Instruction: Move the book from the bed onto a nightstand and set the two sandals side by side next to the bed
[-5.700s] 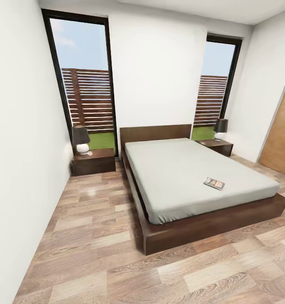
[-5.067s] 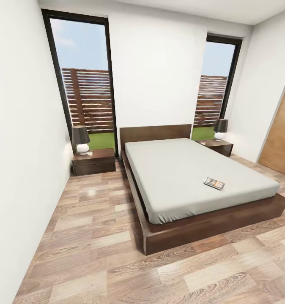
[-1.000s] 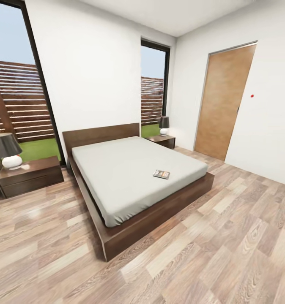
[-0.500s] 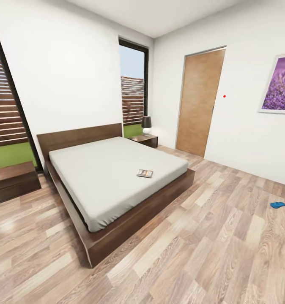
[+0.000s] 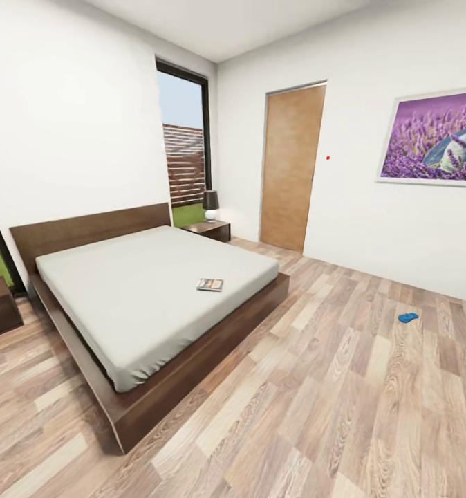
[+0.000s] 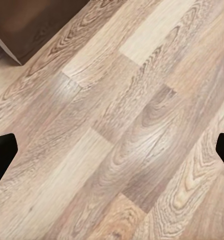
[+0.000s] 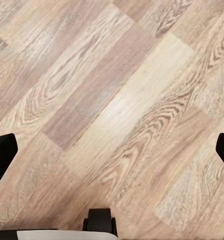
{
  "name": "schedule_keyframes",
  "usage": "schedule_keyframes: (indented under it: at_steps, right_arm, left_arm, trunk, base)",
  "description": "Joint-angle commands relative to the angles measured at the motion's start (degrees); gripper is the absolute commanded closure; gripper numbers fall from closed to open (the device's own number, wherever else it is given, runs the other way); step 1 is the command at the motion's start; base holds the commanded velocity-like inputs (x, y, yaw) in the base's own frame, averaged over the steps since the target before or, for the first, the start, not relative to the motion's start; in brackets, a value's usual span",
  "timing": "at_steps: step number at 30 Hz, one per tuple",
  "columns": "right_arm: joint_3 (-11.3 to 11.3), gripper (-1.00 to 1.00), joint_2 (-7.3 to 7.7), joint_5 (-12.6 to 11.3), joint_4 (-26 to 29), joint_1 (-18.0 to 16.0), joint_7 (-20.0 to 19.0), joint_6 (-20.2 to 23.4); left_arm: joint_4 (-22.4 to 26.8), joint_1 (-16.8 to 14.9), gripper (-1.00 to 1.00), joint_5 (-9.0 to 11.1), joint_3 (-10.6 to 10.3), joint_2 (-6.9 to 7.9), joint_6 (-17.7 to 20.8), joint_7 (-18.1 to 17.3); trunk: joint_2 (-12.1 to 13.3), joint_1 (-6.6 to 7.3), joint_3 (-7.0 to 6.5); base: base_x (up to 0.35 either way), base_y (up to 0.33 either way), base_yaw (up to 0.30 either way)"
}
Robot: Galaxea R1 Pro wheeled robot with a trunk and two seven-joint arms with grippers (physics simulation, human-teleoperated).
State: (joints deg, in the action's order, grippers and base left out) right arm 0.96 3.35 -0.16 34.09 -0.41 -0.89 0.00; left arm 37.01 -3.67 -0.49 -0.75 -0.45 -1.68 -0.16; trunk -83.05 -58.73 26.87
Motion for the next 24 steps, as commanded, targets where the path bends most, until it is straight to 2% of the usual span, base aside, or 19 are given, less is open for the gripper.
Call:
schedule_keyframes:
  at_steps: [1, 9, 24]
  right_arm:
    - [0.08, -1.0, -0.01, -0.02, 0.01, -0.03, -0.12, 0.0]
    - [0.05, -1.0, -0.01, 0.03, 0.01, -0.03, -0.09, 0.0]
    - [0.01, -1.0, -0.04, 0.07, 0.01, -0.03, 0.01, -0.33]
  left_arm:
    - [-0.01, -0.02, -1.0, -0.05, -0.01, 0.01, -0.17, 0.0]
    - [-0.01, -0.02, -1.0, -0.04, -0.03, 0.01, -0.17, -0.02]
    - [-0.01, -0.02, -1.0, -0.04, -0.04, -0.08, -0.17, -0.02]
  trunk:
    - [-0.03, 0.0, 0.06]
    - [-0.03, 0.0, 0.06]
    - [-0.03, 0.0, 0.06]
  base:
    - [0.0, 0.0, -0.282]
    - [0.0, 0.0, -0.233]
    - [0.0, 0.0, -0.033]
